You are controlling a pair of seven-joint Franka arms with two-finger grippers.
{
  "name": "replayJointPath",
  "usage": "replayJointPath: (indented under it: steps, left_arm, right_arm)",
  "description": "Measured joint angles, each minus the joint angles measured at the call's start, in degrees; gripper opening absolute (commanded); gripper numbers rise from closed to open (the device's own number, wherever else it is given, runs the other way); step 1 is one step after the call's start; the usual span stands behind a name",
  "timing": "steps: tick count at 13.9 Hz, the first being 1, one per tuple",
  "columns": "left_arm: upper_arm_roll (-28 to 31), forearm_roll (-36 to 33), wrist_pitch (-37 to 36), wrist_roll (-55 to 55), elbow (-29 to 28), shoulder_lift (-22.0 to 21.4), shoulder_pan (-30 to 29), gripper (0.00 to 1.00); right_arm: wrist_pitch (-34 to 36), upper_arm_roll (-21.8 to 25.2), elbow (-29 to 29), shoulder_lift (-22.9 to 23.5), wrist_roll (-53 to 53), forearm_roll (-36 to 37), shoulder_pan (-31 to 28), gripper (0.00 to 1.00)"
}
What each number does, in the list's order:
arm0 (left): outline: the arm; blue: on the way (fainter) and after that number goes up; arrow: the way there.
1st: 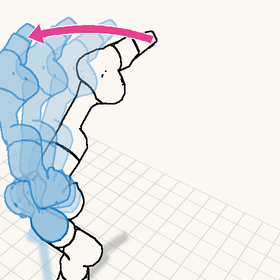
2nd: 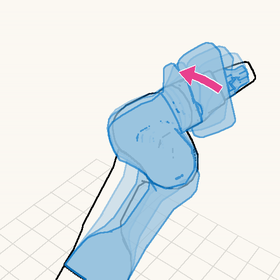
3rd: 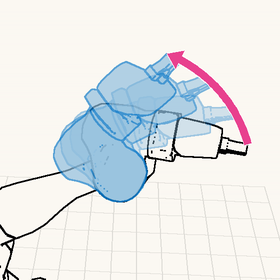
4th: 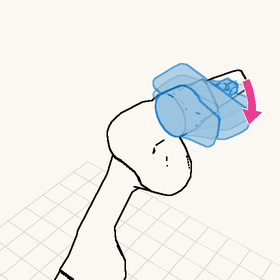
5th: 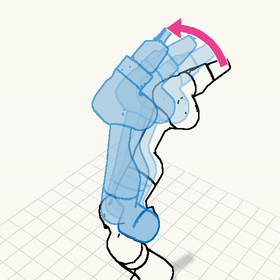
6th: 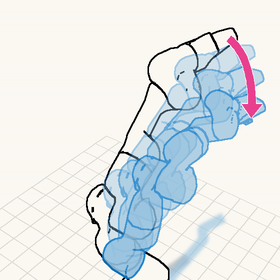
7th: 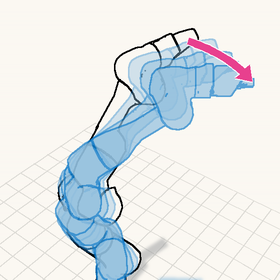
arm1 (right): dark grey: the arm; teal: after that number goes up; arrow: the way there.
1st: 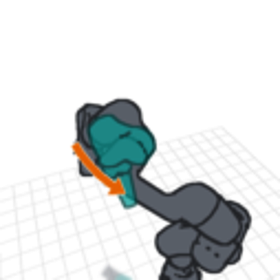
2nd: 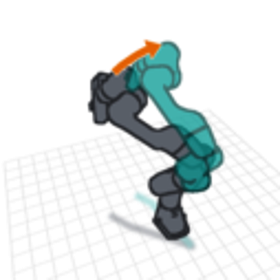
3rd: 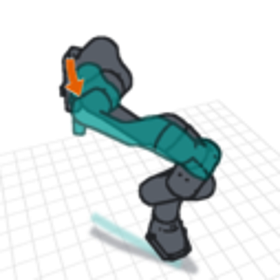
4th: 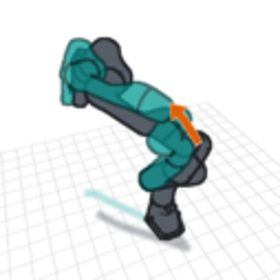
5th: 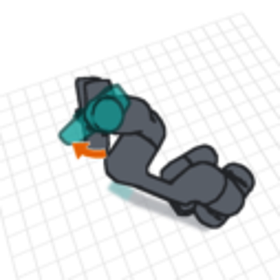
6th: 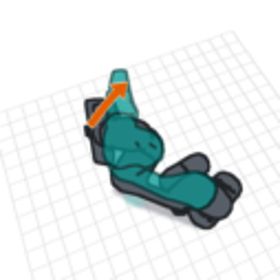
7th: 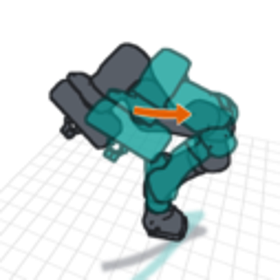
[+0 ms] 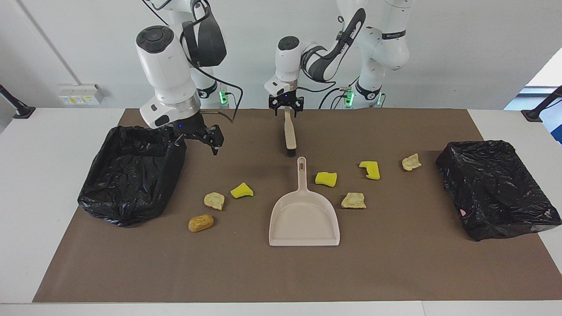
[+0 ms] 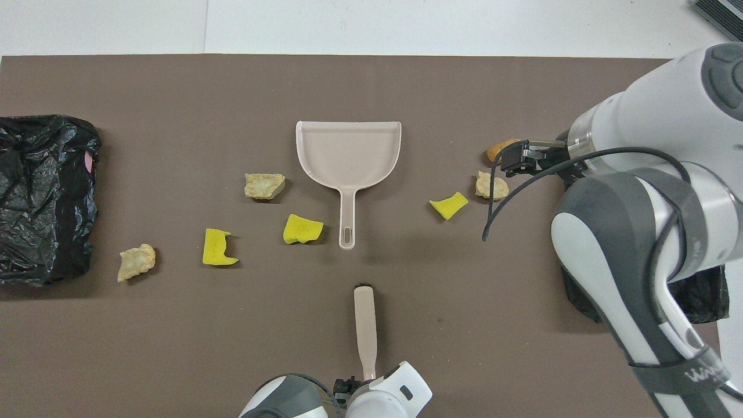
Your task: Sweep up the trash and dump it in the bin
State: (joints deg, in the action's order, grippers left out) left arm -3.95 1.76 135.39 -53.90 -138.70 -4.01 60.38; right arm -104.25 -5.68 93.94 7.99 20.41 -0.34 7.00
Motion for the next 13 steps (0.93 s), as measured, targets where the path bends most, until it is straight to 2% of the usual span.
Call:
replayJointPath:
  steps: [1,3,4,5,6,7,10,13]
  left_arm:
    - [0.0,0.0,-0.2,-0.7,0.0,-0.3,0.1,0.65]
    - [0.0,0.0,-0.2,-1.3,0.0,-0.4,0.1,0.59]
    - [-0.1,0.0,-0.2,-1.6,0.0,-0.4,0.2,0.49]
    - [-0.1,0.0,-0.2,-1.9,0.0,-0.4,0.2,0.42]
    - [-0.1,0.0,-0.2,-2.2,0.0,-0.4,0.2,0.18]
    - [-0.1,0.0,-0.3,-2.3,-0.1,-0.4,0.2,0.0]
    - [0.0,0.0,-2.5,-2.5,0.0,-0.5,0.2,0.0]
    - [1.0,0.0,-8.6,-2.5,0.5,-2.3,-0.8,0.0]
  right_arm:
    - [-0.1,0.0,0.0,0.7,0.0,-0.3,1.0,1.0]
    - [-0.5,-0.1,-0.2,2.5,0.0,-0.4,3.8,1.0]
    - [-1.0,-0.1,-0.5,3.6,0.1,-0.4,4.7,1.0]
    - [-1.8,-0.1,-0.9,4.7,0.1,-0.8,5.0,1.0]
    - [-2.3,-0.1,-1.6,5.7,0.1,-1.6,5.1,1.0]
    - [-2.5,-0.1,-2.7,6.8,0.1,-2.3,5.2,1.0]
    - [-2.7,-0.3,-7.6,10.9,1.6,-3.2,8.3,1.0]
    - [-2.8,-0.4,-13.0,16.4,5.8,-3.2,12.4,1.0]
